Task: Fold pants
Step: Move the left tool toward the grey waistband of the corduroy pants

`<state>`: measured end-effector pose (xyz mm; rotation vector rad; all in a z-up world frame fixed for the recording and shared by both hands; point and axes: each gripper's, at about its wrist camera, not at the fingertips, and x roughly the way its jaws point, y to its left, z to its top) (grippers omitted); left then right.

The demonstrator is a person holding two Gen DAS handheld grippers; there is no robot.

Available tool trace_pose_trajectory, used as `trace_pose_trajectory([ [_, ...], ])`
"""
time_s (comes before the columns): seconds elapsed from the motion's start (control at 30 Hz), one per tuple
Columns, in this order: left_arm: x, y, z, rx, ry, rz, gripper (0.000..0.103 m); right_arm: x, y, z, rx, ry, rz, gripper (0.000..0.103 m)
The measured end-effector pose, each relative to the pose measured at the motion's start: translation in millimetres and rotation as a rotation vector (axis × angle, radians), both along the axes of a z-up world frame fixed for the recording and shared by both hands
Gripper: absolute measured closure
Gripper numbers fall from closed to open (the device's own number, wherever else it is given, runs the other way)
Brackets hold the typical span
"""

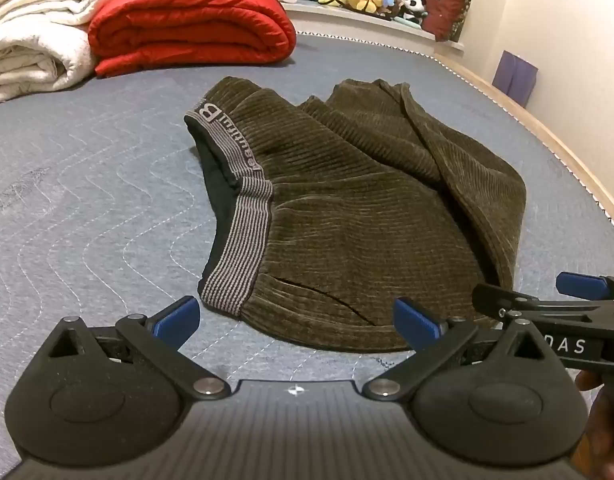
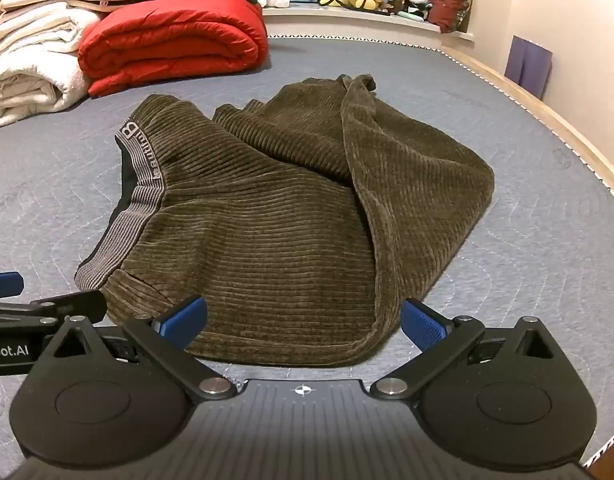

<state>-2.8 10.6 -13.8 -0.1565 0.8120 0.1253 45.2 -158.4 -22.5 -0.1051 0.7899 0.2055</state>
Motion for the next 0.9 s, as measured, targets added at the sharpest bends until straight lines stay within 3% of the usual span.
trace_pose_trajectory([
  [0.3, 1.1, 4.8, 3.5, -0.064, -0.013, 0.000, 0.000, -0.6, 1.4, 2.8, 0.002, -0.019, 0.005, 0.002],
  [0.5, 8.5, 20.3, 24.5, -0.112, -0.009, -0.002, 0.000, 1.7, -2.3, 8.3, 0.032, -0.034, -0.013, 0.011],
  [0.63, 31.1, 33.9, 49.8, -0.102, 0.006, -0.016, 0.000, 4.0, -3.0, 14.8, 0.073, -0.063, -0.013, 0.026],
  [0.73, 37.8, 44.3, 62.7, -0.043, -0.133, -0.032, 0.001, 0.1, 2.6, 16.4, 0.111, -0.125, 0.039, 0.043],
  [0.8, 35.4, 48.9, 55.9, 0.009, -0.222, -0.051, 0.005, -3.3, 7.8, 17.3, 0.127, -0.170, 0.068, 0.049],
  [0.83, 34.7, 49.7, 47.1, 0.039, -0.240, -0.067, 0.012, -4.4, 10.0, 17.4, 0.126, -0.189, 0.080, 0.049],
  [0.87, 38.0, 49.1, 35.9, 0.079, -0.207, -0.090, 0.032, -4.3, 12.7, 17.5, 0.114, -0.195, 0.088, 0.049],
  [0.9, 45.5, 48.2, 26.0, 0.107, -0.130, -0.088, 0.043, -3.6, 13.9, 16.5, 0.107, -0.190, 0.092, 0.049],
])
